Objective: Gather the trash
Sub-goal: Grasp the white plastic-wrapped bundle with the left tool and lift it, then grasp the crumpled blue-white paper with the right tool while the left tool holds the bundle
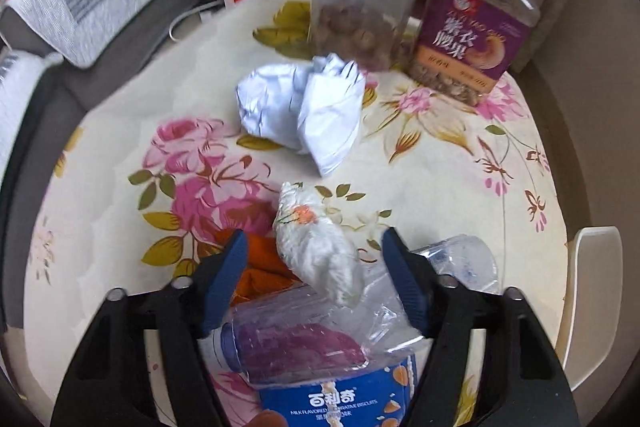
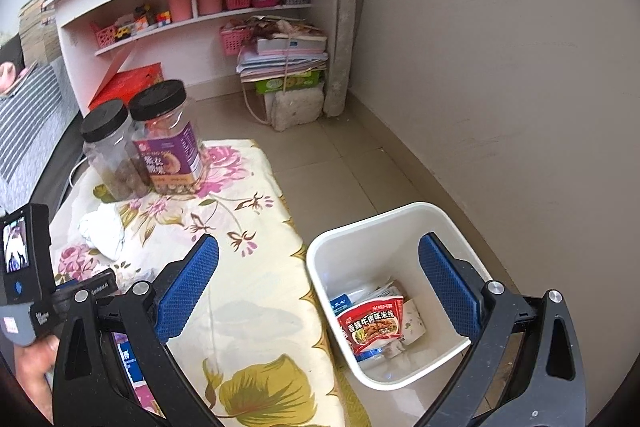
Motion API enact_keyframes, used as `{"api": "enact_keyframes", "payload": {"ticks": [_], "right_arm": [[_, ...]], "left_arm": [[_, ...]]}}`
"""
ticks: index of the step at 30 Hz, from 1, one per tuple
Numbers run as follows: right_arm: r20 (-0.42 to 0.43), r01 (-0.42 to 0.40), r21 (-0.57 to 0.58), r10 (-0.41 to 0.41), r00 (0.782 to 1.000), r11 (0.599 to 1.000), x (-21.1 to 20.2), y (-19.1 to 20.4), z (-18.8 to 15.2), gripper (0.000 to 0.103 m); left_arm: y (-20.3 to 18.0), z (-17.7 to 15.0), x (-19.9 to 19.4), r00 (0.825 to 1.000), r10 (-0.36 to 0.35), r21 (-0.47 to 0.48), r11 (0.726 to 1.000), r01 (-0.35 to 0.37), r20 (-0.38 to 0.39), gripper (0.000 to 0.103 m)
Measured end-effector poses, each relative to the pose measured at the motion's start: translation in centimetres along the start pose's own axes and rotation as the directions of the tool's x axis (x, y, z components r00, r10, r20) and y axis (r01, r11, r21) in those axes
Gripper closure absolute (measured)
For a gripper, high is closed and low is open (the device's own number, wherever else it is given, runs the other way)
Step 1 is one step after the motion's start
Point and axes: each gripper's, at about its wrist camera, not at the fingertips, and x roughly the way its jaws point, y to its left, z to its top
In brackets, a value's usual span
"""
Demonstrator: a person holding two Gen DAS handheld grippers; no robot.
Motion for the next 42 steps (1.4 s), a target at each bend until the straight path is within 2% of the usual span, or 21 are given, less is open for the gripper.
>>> {"api": "enact_keyframes", "payload": {"ticks": [3,12,18,21,23,25,27,29,30,35,38,42], "right_arm": [[-0.012,-0.005,-0.026,0.005,1.0,1.0,0.3,1.0,-0.3,0.007],[-0.046,-0.043,-0.082,0.039,0.998,0.996,0.7,4.0,-1.0,0.007],[-0.101,-0.098,-0.122,0.086,0.991,0.988,1.1,6.4,-2.1,0.007],[-0.189,-0.16,-0.117,0.136,0.973,0.98,2.0,8.0,-3.4,0.007],[-0.252,-0.2,-0.071,0.177,0.951,0.977,2.7,8.8,-4.5,0.007],[-0.339,-0.258,0.019,0.249,0.907,0.966,3.7,9.6,-6.0,0.007],[-0.396,-0.278,0.093,0.292,0.87,0.956,4.5,10.1,-7.2,0.007],[-0.424,-0.279,0.142,0.313,0.85,0.95,5.1,10.6,-8.0,0.008],[-0.427,-0.275,0.158,0.316,0.847,0.948,5.3,10.8,-8.2,0.008],[-0.37,-0.266,0.149,0.303,0.878,0.952,5.1,12.1,-7.3,0.008],[-0.341,-0.291,0.114,0.312,0.887,0.95,5.0,13.2,-6.3,0.008],[-0.328,-0.322,0.068,0.326,0.887,0.944,5.8,15.1,-5.3,0.008]], "left_arm": [[0.5,0.1,0.6,0.999,-0.04,-0.002,0.999,0.04,-0.035,0.061],[3.0,0.1,-0.3,0.988,-0.142,-0.043,0.989,0.14,-0.054,0.066],[5.2,0.2,-2.6,0.989,-0.144,-0.052,0.988,0.143,-0.016,0.066],[6.3,0.1,-4.1,0.989,-0.147,-0.056,0.988,0.147,0.007,0.066],[7.2,-0.1,-5.4,0.989,-0.147,-0.054,0.987,0.148,0.03,0.066],[7.9,-0.3,-6.5,0.987,-0.15,-0.05,0.987,0.152,0.049,0.066],[8.5,-0.5,-7.5,0.987,-0.148,-0.044,0.988,0.151,0.069,0.066],[9.2,-1.0,-8.8,0.985,-0.138,-0.031,0.989,0.142,0.099,0.066],[9.4,-1.2,-9.4,0.984,-0.135,-0.024,0.99,0.138,0.113,0.066],[11.2,-2.2,-11.9,0.977,-0.144,-0.003,0.989,0.146,0.159,0.066],[12.4,-2.5,-13.0,0.974,-0.139,-0.009,0.99,0.142,0.18,0.066],[14.1,-2.6,-14.5,0.967,-0.134,-0.014,0.99,0.14,0.216,0.066]]}}
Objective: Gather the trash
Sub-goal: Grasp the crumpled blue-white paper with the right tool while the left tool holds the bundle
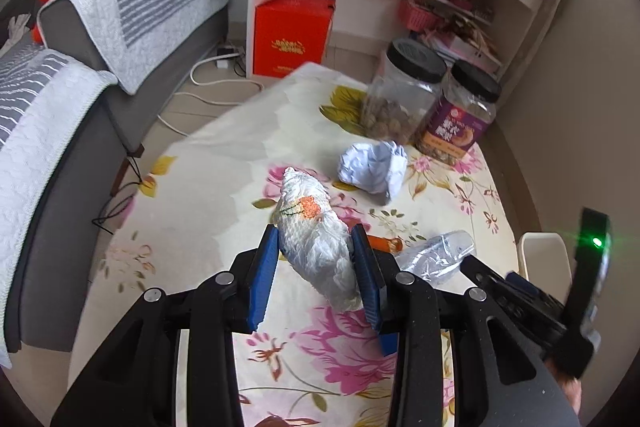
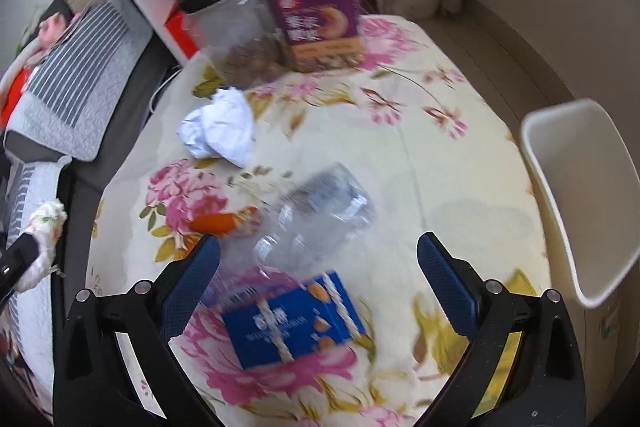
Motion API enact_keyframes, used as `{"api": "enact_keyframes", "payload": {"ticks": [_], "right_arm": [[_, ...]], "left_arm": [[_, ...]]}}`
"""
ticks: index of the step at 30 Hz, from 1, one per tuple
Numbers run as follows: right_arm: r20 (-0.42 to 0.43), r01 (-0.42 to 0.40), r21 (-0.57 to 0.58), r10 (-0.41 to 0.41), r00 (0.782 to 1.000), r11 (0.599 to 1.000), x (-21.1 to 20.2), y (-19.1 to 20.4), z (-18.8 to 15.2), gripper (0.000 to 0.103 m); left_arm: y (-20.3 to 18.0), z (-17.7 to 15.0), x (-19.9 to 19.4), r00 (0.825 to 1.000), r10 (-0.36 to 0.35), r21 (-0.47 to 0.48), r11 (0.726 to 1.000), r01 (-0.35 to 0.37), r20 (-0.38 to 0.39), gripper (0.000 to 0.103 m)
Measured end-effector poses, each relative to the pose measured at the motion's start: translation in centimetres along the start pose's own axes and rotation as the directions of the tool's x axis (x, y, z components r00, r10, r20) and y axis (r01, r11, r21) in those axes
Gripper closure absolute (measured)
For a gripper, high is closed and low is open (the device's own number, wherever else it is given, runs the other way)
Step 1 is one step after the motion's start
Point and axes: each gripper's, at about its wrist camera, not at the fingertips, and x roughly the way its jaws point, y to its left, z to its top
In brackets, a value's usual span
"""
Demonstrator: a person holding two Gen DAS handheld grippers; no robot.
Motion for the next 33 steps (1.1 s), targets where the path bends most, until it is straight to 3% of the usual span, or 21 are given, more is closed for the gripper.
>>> {"api": "enact_keyframes", "payload": {"ticks": [9,15,22,24,26,33], "right_arm": [[0.031,0.056,-0.14,-0.052,0.998,0.989,4.5,6.9,5.2,0.008],[0.006,0.091,-0.186,-0.092,0.996,0.978,8.0,10.0,7.3,0.01],[-0.041,0.103,-0.205,-0.114,0.993,0.973,11.1,11.1,8.4,0.027],[-0.067,0.084,-0.199,-0.099,0.993,0.976,11.8,11.0,8.5,0.037],[-0.108,0.068,-0.203,-0.091,0.99,0.977,12.6,10.9,8.4,0.064],[-0.082,0.029,-0.213,-0.047,0.996,0.977,11.1,10.5,7.8,0.07]], "left_arm": [[2.5,0.7,-1.4,0.999,0.017,-0.032,0.999,-0.016,0.04,0.066],[3.8,1.5,-1.8,0.998,0.014,-0.064,0.998,-0.011,0.053,0.066],[4.7,1.7,-1.6,0.999,0.011,-0.085,0.996,-0.007,0.047,0.066],[4.8,1.6,-1.6,0.999,0.011,-0.087,0.996,-0.007,0.045,0.066],[4.9,1.6,-1.7,0.999,0.013,-0.089,0.996,-0.009,0.045,0.066],[5.5,1.6,-1.5,0.999,0.023,-0.106,0.994,-0.018,0.042,0.066]]}}
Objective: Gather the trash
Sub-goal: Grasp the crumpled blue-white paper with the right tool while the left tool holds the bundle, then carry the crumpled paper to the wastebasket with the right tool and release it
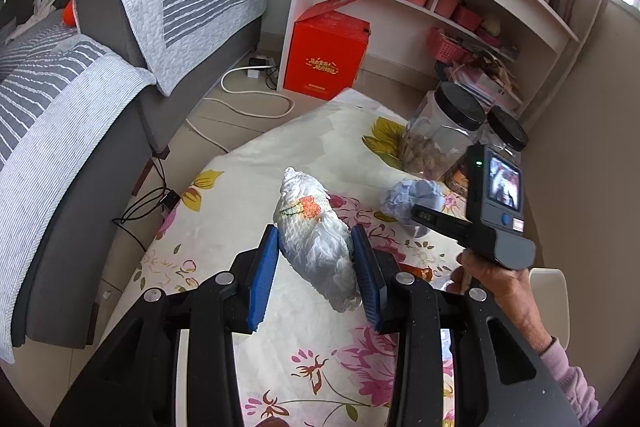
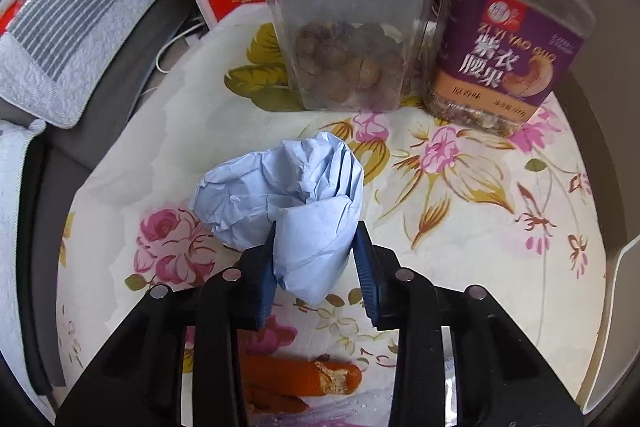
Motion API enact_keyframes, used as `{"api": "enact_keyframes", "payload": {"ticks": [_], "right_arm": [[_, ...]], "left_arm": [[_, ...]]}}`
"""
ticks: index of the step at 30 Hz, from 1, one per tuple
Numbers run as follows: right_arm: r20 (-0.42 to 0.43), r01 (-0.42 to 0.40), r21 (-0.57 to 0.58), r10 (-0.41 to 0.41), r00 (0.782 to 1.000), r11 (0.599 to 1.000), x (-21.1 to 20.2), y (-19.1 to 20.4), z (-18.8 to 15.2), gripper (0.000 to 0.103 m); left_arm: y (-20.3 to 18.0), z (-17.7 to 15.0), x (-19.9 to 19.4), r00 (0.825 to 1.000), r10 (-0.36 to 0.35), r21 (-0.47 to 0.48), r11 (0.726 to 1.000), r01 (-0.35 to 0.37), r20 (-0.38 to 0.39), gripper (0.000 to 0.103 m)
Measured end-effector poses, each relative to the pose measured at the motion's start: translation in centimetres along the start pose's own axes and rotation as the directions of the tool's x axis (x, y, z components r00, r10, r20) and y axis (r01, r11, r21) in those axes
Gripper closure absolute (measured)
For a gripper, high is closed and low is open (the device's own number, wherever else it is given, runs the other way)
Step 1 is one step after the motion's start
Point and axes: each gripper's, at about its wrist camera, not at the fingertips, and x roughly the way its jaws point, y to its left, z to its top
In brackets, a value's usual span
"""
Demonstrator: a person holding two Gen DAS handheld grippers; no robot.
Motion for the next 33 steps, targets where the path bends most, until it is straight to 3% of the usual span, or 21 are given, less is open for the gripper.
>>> {"api": "enact_keyframes", "payload": {"ticks": [16,33], "right_arm": [[0.168,-0.088,-0.072,0.099,0.981,0.993,-9.7,0.2,-2.4,0.07],[0.296,-0.109,-0.082,0.128,0.946,0.991,-17.2,-2.3,-9.2,0.07]], "left_arm": [[-0.9,-0.7,-0.4,1.0,-0.006,0.03,1.0,0.006,0.008,0.066],[-3.1,-2.4,-0.9,0.999,-0.016,0.086,0.996,0.012,0.042,0.066]]}}
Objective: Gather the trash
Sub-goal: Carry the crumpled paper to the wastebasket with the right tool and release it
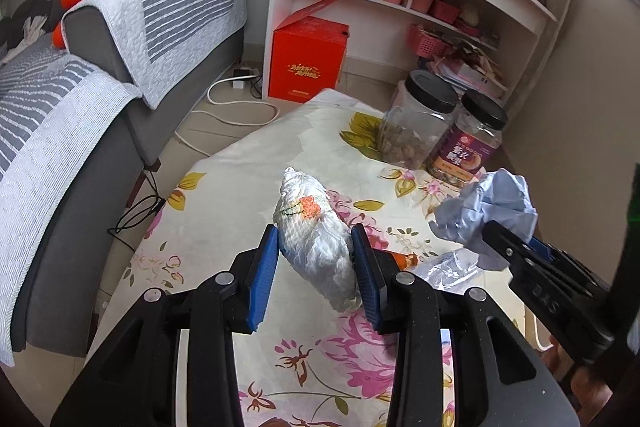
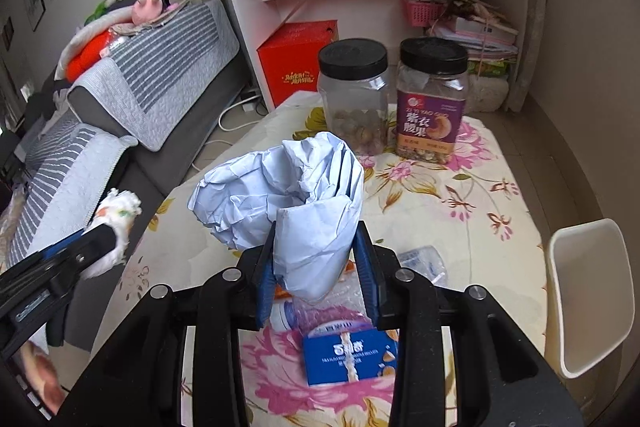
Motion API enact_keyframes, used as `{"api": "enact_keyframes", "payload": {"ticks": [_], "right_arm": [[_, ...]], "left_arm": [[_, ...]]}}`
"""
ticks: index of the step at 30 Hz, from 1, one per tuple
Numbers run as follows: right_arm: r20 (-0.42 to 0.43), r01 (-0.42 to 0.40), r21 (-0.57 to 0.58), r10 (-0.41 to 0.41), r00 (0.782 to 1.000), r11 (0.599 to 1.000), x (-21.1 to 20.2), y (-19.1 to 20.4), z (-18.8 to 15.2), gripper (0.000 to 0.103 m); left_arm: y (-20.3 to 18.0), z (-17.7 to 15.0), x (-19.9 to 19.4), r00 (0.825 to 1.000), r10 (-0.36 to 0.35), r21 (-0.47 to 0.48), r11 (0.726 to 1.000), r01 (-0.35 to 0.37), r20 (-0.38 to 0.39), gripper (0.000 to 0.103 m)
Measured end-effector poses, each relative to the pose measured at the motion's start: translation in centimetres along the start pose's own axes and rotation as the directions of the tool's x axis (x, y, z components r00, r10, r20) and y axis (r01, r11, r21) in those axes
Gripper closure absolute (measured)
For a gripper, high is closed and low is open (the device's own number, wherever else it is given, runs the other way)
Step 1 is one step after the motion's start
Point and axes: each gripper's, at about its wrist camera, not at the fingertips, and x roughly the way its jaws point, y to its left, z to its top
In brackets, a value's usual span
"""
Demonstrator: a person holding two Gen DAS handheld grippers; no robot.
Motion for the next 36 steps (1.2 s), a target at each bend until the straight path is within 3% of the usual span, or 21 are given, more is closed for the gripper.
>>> {"api": "enact_keyframes", "payload": {"ticks": [12,36], "right_arm": [[0.123,0.089,-0.055,-0.082,0.989,0.994,-2.5,-1.2,-1.8,0.07],[0.16,0.191,0.041,-0.196,0.968,0.981,-5.8,-8.0,-2.5,0.069]], "left_arm": [[-3.2,-0.9,-0.3,0.999,-0.001,0.047,0.999,-0.001,0.047,0.066],[-11.7,-2.0,1.1,0.996,-0.069,0.135,0.989,0.061,0.056,0.065]]}}
